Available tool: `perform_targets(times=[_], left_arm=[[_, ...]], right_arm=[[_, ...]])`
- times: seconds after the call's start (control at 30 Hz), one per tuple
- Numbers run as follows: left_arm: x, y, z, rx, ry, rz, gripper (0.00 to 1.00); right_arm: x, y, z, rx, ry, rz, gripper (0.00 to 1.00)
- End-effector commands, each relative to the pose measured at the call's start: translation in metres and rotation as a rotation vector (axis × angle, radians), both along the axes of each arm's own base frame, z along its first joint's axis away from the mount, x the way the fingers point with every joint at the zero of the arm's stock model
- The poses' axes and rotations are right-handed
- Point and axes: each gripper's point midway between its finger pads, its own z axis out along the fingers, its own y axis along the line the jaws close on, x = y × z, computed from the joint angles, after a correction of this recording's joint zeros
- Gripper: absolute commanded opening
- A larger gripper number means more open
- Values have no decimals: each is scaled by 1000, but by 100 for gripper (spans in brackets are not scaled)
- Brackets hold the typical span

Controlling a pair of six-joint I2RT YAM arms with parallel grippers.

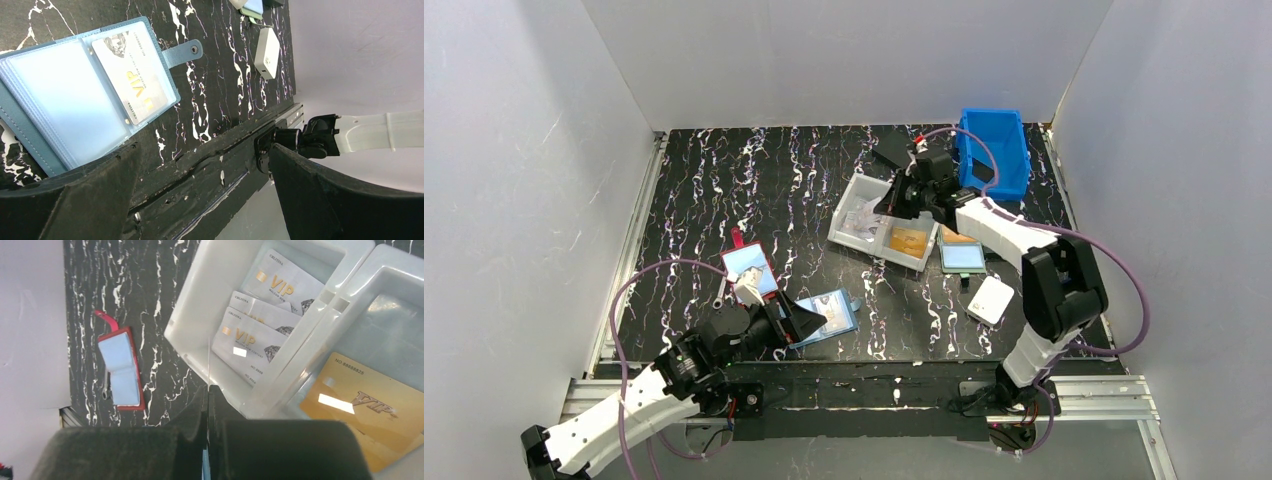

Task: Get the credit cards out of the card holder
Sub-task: Place the credit card in the storage box, then reset both arms

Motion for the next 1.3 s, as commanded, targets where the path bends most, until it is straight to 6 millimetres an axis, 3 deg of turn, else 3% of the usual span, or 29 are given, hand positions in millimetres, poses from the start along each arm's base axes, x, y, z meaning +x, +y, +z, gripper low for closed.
perform_targets(times=[0.0,0.5,0.67,0.83,1.1,1.2,1.27], left_arm=[[3,6,-1,6,0,36,98],[3,8,-2,13,1,40,98],[3,8,1,8,-2,40,98],[3,7,3,6,-5,38,98],[1,7,11,6,-18,22,98],[-1,8,17,19,-43,-1,98],[-3,10,21,47,-65,-24,98]], right_arm=[[17,14,8,9,-38,-15,2],[26,41,-18,-34,20,10,11],[25,41,-23,-73,12,13,22],[30,29,4,-122,-99,13,37],[27,-2,56,-228,-304,0,40],[5,0,85,-218,-431,200,50],[-29,3,104,-163,-554,478,54]])
